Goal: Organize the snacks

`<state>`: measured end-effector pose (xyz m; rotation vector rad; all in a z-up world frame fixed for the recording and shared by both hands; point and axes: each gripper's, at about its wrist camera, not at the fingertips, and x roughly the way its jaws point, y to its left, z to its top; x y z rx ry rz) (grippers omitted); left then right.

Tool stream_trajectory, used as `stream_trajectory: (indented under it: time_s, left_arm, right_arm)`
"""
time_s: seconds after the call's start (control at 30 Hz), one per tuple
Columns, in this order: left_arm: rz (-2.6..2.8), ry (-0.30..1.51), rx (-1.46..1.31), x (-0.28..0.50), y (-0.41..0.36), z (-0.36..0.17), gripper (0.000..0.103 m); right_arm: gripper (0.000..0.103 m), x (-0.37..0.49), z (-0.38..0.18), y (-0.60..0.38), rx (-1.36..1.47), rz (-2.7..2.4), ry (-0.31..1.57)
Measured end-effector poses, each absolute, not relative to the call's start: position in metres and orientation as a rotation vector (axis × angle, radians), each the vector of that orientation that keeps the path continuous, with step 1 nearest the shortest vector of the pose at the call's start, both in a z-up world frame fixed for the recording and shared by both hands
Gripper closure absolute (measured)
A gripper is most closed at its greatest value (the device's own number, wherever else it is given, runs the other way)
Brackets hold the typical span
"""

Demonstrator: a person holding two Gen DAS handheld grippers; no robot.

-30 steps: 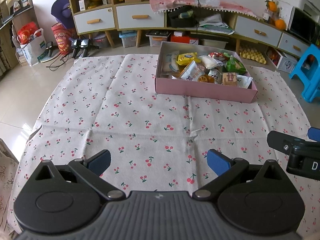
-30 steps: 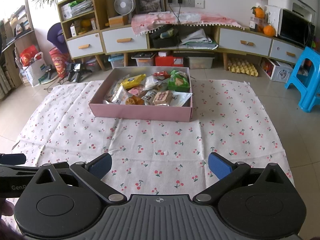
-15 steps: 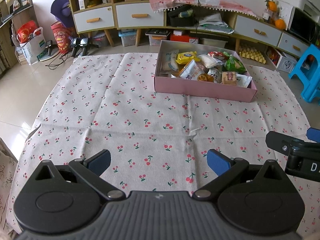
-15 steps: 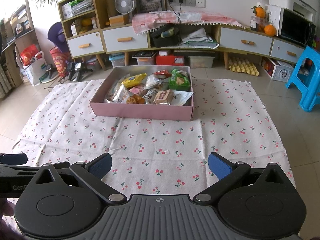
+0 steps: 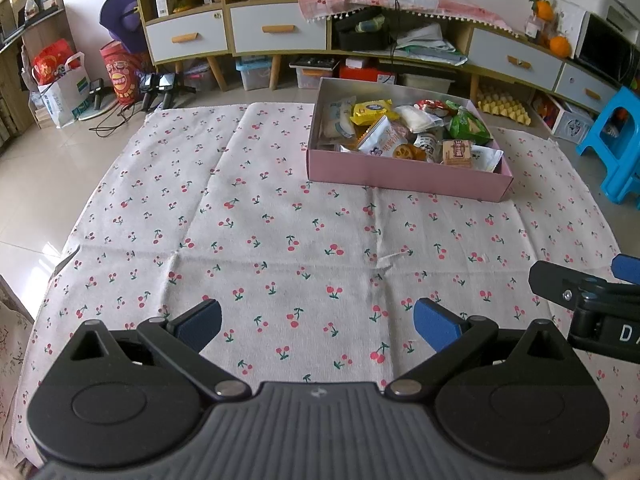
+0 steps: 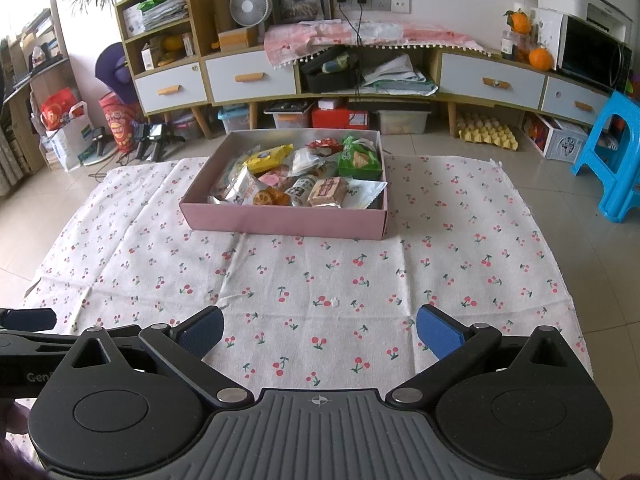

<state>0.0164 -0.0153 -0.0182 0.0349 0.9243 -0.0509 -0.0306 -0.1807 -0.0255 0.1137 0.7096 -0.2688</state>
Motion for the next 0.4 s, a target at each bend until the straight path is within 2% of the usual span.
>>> stream_trajectory:
  time_s: [0.4]
  left_arm:
    - [-0.062,0.927,0.037,0.0155,-0.0151,-0.0189,0.001]
  right_arm:
    - [0.000,-0.0291,-0.0292,-0.1805,0.117,-0.266,0.722]
